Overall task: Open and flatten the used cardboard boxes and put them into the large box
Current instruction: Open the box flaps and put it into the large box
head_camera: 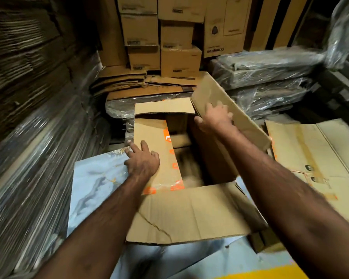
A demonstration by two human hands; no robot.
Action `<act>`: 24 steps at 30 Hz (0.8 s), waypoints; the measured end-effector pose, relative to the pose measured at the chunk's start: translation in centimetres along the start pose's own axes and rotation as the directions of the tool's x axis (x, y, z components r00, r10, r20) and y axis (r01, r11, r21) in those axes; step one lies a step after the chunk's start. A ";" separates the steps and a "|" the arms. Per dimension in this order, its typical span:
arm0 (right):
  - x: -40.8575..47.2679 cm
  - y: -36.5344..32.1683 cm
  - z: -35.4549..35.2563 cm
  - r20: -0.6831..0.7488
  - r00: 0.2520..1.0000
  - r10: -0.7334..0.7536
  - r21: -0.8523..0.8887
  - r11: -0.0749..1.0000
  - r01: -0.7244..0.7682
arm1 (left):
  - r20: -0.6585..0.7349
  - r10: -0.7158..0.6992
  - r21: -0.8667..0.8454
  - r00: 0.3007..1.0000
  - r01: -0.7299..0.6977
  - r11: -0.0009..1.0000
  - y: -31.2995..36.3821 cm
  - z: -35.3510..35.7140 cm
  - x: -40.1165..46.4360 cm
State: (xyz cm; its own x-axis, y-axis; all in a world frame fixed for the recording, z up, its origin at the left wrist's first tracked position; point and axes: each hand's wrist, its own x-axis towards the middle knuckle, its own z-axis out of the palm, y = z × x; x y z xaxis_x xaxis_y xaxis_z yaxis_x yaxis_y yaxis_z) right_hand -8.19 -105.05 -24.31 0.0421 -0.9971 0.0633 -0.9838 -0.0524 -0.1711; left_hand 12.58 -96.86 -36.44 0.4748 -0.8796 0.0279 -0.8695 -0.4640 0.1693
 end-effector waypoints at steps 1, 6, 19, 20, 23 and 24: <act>0.5 1.6 0.8 0.075 0.997 -0.008 -0.061 0.998 0.012 | -0.002 0.000 0.000 1.000 0.000 1.000 0.0 0.0 0.1; -0.2 6.8 8.1 0.357 0.934 -0.020 -0.036 0.999 0.035 | -0.002 0.024 -0.001 1.000 -0.024 1.000 0.2 -0.2 0.2; 2.5 -3.4 4.8 0.265 0.928 -0.261 -0.129 0.945 0.302 | 0.264 0.045 -0.006 0.964 -0.046 0.999 2.9 -4.8 4.4; 2.9 -4.1 5.0 0.311 0.914 -0.258 -0.125 0.943 0.309 | 0.286 0.014 -0.027 0.958 -0.006 1.000 3.2 -4.9 5.1; 4.7 -4.3 5.6 0.411 0.872 -0.267 -0.110 0.935 0.338 | 0.352 -0.089 -0.031 0.932 0.107 0.994 3.7 -4.4 7.2; 5.6 -3.9 6.1 0.423 0.865 -0.269 -0.112 0.932 0.344 | 0.367 -0.106 -0.034 0.924 0.128 0.991 3.8 -4.2 7.9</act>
State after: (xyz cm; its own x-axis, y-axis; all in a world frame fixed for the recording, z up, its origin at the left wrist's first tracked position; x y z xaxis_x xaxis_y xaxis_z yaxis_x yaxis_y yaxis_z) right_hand -3.08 -110.72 -29.31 0.3747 -0.8720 -0.3149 -0.9220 -0.3862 -0.0278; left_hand 13.61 -105.12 -31.39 0.4812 -0.8019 -0.3541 -0.7967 -0.5686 0.2049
